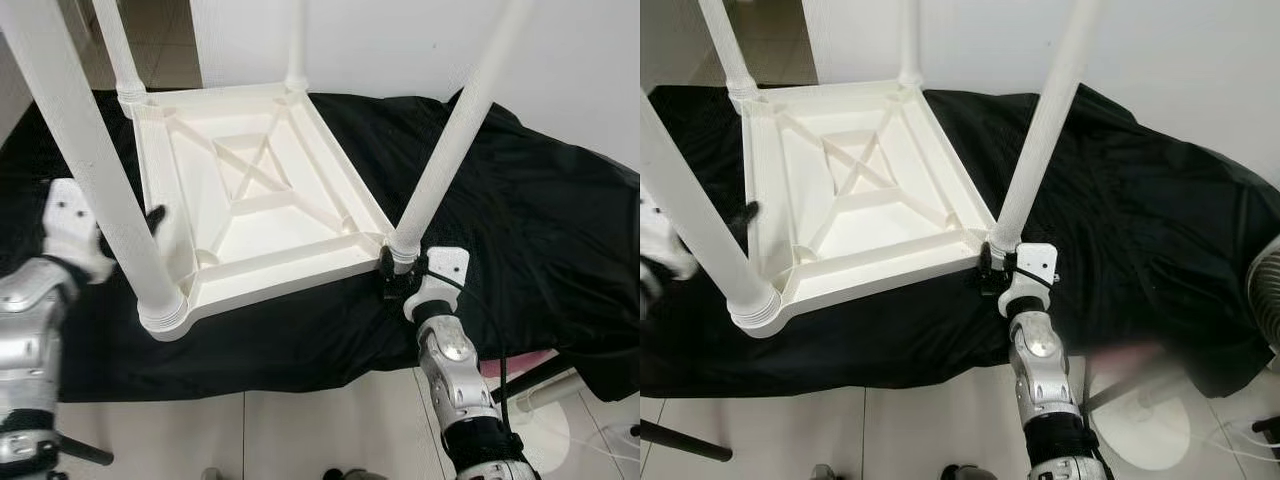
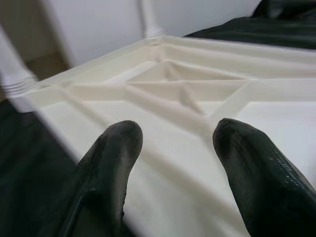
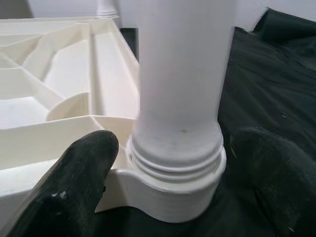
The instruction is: Building children table
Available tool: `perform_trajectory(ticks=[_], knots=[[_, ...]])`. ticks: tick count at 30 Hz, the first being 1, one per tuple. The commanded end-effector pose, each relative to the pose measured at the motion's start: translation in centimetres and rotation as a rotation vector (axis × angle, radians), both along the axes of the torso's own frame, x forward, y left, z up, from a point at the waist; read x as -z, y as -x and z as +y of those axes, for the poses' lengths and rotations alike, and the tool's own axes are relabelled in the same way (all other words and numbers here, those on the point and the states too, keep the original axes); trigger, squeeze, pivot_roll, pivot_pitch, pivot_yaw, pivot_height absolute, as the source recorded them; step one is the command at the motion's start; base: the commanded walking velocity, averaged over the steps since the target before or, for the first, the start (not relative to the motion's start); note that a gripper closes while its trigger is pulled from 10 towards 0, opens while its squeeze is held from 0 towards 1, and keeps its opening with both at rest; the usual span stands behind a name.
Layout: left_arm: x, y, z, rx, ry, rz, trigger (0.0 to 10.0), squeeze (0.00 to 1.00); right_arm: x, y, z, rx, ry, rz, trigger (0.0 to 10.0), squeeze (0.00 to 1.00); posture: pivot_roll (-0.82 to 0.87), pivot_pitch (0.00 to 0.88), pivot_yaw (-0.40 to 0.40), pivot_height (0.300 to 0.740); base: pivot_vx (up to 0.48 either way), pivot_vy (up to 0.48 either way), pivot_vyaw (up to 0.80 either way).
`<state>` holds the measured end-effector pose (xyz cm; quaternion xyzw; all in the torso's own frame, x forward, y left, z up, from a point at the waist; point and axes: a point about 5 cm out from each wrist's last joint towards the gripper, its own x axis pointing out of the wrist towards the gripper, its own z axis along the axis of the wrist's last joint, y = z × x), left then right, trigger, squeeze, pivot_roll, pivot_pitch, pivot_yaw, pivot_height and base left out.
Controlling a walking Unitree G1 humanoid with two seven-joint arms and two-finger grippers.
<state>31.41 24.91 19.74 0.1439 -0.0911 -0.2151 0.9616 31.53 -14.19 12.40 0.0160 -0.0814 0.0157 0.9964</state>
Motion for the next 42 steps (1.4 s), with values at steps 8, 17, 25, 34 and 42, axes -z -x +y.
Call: perform_trajectory(ticks=[8, 17, 25, 34, 42], knots=[[0.8, 1.4, -3.8, 0.207, 0.055, -0.012, 10.0, 0.0, -1.0, -2.5, -1.9, 0.04, 0.065, -0.001, 10.0, 0.0, -0.01, 0.11, -0.043, 0.74, 0.0, 0.0, 0.0], [1.3, 2.5, -5.8, 0.334, 0.046, 0.009, 10.0, 0.0, -1.7, -4.7, -2.2, -0.001, 0.118, 0.037, 10.0, 0.0, -0.01, 0.103, -0.044, 0.74, 0.0, 0.0, 0.0], [1.6, 4.5, -8.4, 0.491, 0.066, 0.055, 10.0, 0.0, -3.1, -6.9, -1.9, -0.079, 0.194, 0.08, 10.0, 0.0, 0.0, 0.088, -0.058, 0.74, 0.0, 0.0, 0.0], [1.5, 5.0, -11.3, 0.549, 0.089, 0.056, 10.0, 0.0, -4.0, -8.1, -0.9, -0.049, 0.177, 0.092, 10.0, 0.0, 0.01, 0.078, -0.058, 0.74, 0.0, 0.0, 0.0], [1.6, 4.0, -10.8, 0.431, 0.074, 0.05, 10.0, 0.0, -4.0, -7.7, -1.2, -0.04, 0.12, 0.036, 10.0, 0.0, 0.02, 0.08, -0.065, 0.74, 0.0, 0.0, 0.0]])
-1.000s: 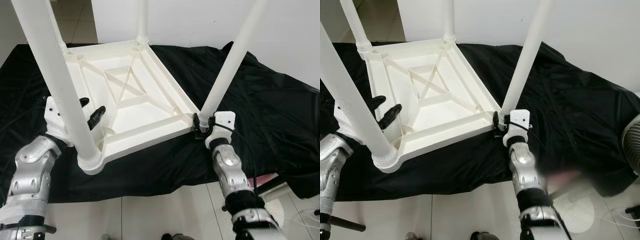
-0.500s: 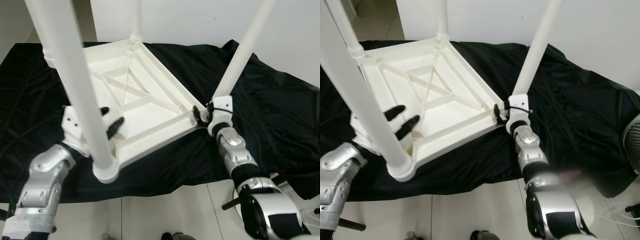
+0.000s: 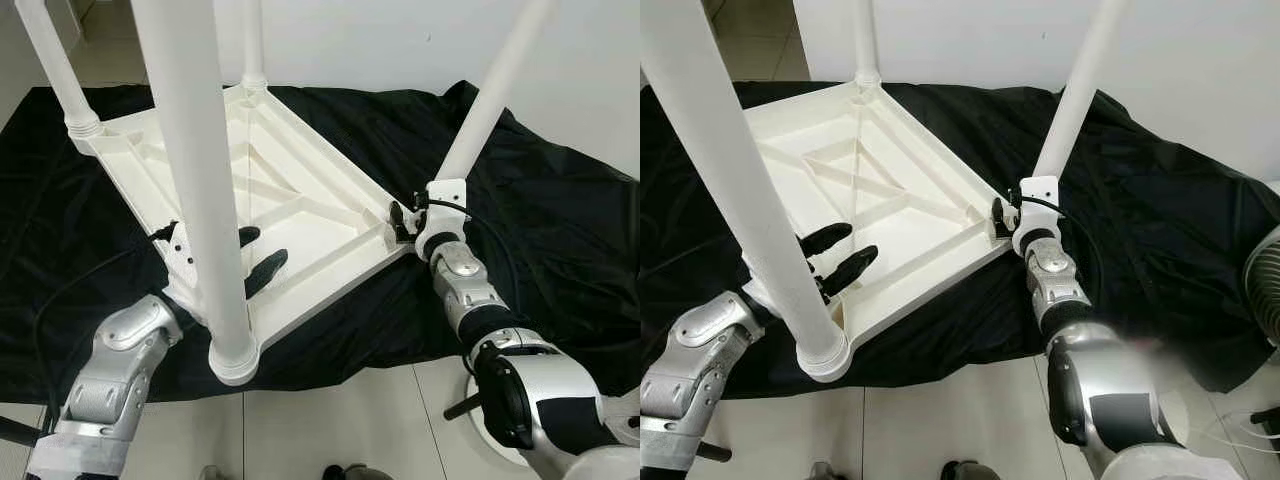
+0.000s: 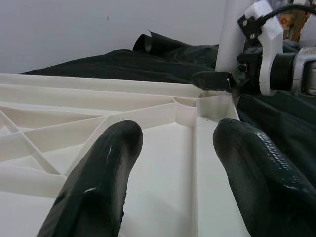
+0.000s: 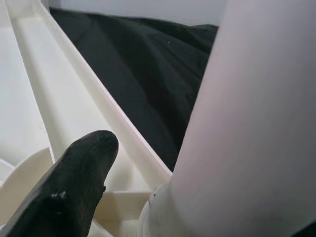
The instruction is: Building children table
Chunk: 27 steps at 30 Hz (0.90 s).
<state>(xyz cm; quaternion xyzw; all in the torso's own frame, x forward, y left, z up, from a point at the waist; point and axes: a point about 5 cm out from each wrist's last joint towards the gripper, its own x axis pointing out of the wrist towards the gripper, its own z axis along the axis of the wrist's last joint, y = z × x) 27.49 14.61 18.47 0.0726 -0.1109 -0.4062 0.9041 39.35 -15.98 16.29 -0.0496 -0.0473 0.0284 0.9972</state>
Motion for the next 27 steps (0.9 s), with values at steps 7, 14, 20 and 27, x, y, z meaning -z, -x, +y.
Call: perform_trajectory(ticks=[7, 14, 20, 27], knots=[[0.3, -1.2, 0.3, -0.104, -0.028, 0.009, 10.0, 0.0, 0.1, 1.4, -0.9, 0.031, -0.077, -0.156, 10.0, 0.0, 0.0, 0.084, -0.063, 0.74, 0.0, 0.0, 0.0], [0.3, -1.5, 0.8, -0.122, -0.036, 0.014, 10.0, 0.0, 0.7, 2.6, -1.4, 0.09, -0.086, -0.212, 10.0, 0.0, -0.01, 0.083, -0.057, 0.74, 0.0, 0.0, 0.0], [0.1, -1.8, 1.0, -0.122, -0.048, 0.005, 10.0, 0.0, 1.3, 4.2, -1.7, 0.122, -0.078, -0.266, 10.0, 0.0, -0.01, 0.083, -0.054, 0.74, 0.0, 0.0, 0.0], [-0.3, -2.5, 1.7, -0.152, -0.072, -0.016, 10.0, 0.0, 3.9, 7.6, -1.9, 0.265, -0.079, -0.223, 10.0, 0.0, -0.01, 0.1, -0.057, 0.74, 0.0, 0.0, 0.0]])
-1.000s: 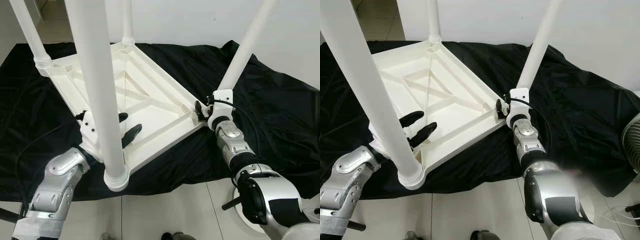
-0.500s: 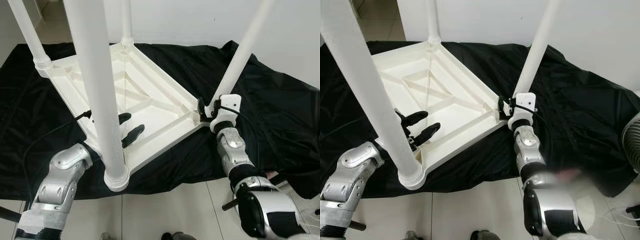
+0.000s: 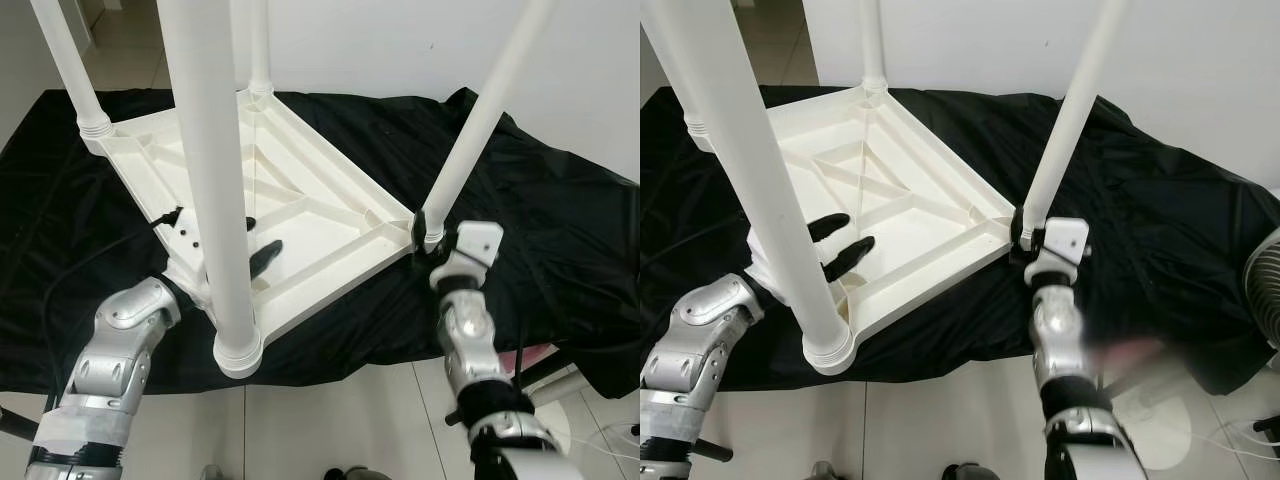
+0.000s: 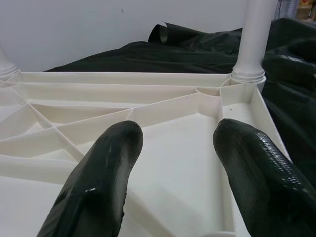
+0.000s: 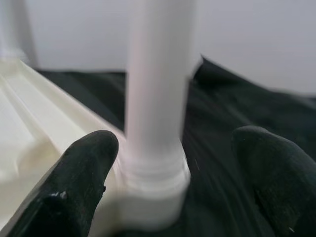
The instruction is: Building children table
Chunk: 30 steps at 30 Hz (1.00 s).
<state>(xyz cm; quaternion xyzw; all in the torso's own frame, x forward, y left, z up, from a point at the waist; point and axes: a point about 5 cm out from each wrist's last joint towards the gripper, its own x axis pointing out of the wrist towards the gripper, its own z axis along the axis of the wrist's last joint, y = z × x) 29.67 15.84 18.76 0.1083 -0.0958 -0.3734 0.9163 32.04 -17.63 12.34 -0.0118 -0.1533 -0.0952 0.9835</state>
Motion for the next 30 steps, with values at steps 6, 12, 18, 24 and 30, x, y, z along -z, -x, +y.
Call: perform_trajectory(ticks=[6, 12, 18, 24, 30], knots=[[-0.3, -0.7, 0.8, -0.08, -0.015, -0.024, 10.0, 0.0, 0.5, 1.7, -0.7, 0.147, -0.024, 0.031, 10.0, 0.0, -0.01, 0.109, -0.052, 0.74, 0.0, 0.0, 0.0], [-0.4, -0.7, 0.6, -0.059, -0.019, -0.019, 10.0, 0.0, 0.1, 1.8, -1.3, 0.241, -0.033, 0.022, 10.0, 0.0, -0.02, 0.114, -0.04, 0.74, 0.0, 0.0, 0.0], [-0.6, -0.9, 0.3, -0.05, -0.017, -0.027, 10.0, 0.0, -1.6, -0.4, -2.4, 0.353, -0.057, 0.036, 10.0, 0.0, -0.01, 0.115, -0.045, 0.74, 0.0, 0.0, 0.0], [-0.5, -0.8, 0.3, -0.053, -0.02, -0.012, 10.0, 0.0, -3.3, -1.8, -2.2, 0.367, -0.075, 0.021, 10.0, 0.0, -0.01, 0.12, -0.048, 0.74, 0.0, 0.0, 0.0], [-0.3, -0.6, 0.1, -0.052, -0.02, -0.001, 10.0, 0.0, -4.4, -3.0, -2.2, 0.38, -0.086, 0.025, 10.0, 0.0, 0.0, 0.122, -0.053, 0.74, 0.0, 0.0, 0.0]])
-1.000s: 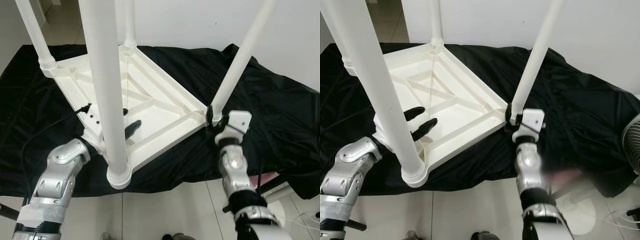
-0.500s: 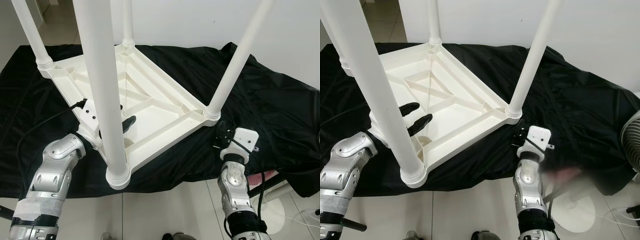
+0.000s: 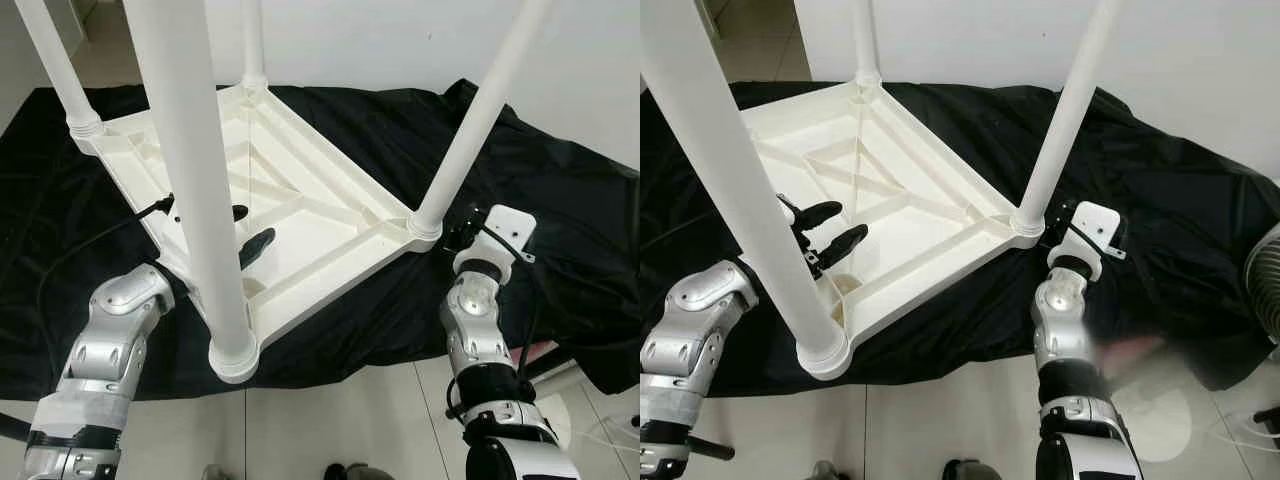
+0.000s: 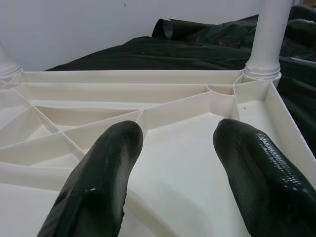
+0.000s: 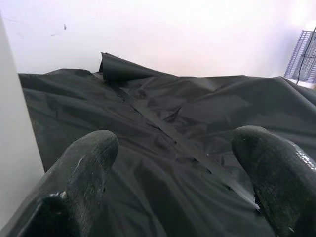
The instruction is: Building children table
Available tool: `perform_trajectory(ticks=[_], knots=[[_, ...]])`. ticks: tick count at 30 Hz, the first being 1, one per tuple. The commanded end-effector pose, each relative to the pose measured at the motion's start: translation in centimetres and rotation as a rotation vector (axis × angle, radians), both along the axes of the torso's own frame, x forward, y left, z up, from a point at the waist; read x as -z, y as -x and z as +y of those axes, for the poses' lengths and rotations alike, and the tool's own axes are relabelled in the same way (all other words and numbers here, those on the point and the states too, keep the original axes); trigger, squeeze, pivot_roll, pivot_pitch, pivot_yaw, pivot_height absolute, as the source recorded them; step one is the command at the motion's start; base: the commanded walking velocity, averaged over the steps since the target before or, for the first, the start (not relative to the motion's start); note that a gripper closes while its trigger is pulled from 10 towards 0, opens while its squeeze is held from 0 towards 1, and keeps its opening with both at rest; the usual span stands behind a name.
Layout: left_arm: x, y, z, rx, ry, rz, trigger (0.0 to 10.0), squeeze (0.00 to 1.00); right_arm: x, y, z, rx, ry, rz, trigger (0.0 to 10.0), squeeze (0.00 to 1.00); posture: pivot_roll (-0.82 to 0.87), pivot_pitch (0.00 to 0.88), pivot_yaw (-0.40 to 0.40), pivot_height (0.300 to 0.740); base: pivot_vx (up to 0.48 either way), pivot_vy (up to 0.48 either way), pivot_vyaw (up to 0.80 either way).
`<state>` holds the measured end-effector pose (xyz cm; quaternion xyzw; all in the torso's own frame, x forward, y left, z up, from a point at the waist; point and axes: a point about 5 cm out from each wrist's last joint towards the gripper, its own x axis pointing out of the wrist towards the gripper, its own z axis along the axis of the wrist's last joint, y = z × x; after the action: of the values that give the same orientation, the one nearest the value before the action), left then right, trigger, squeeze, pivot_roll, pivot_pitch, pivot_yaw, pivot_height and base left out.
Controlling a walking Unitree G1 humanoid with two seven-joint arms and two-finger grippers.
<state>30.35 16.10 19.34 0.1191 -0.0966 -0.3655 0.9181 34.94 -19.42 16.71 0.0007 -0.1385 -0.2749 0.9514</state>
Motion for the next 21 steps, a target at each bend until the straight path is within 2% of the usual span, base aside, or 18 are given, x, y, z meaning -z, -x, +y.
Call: perform_trajectory(ticks=[1, 6, 9, 15, 16, 21], knots=[[0.3, 0.2, -0.2, -0.032, 0.0, 0.012, 10.0, 0.0, -0.2, -0.3, -0.4, 0.02, -0.014, 0.011, 10.0, 0.0, 0.0, 0.122, -0.053, 0.74, 0.0, 0.0, 0.0], [0.4, 0.5, -0.5, -0.031, 0.006, 0.021, 10.0, 0.0, -0.8, -1.0, -0.3, 0.012, -0.015, 0.011, 10.0, 0.0, 0.0, 0.126, -0.053, 0.74, 0.0, 0.0, 0.0], [0.8, 0.9, -1.8, -0.011, 0.022, 0.052, 10.0, 0.0, -1.3, -1.9, 0.0, -0.059, -0.03, 0.023, 10.0, 0.0, 0.0, 0.13, -0.054, 0.74, 0.0, 0.0, 0.0], [0.9, 1.2, -2.4, -0.008, 0.027, 0.063, 10.0, 0.0, -1.6, -2.8, 0.7, -0.164, -0.036, 0.034, 10.0, 0.0, -0.01, 0.129, -0.051, 0.74, 0.0, 0.0, 0.0], [0.8, 1.4, -2.8, -0.006, 0.027, 0.069, 10.0, 0.0, -1.8, -3.4, 1.1, -0.235, -0.027, 0.042, 10.0, 0.0, 0.0, 0.127, -0.05, 0.74, 0.0, 0.0, 0.0], [0.5, 1.6, -3.3, -0.001, 0.021, 0.071, 10.0, 0.0, -2.0, -3.9, 1.1, -0.268, -0.005, 0.06, 10.0, 0.0, 0.0, 0.122, -0.048, 0.74, 0.0, 0.0, 0.0]])
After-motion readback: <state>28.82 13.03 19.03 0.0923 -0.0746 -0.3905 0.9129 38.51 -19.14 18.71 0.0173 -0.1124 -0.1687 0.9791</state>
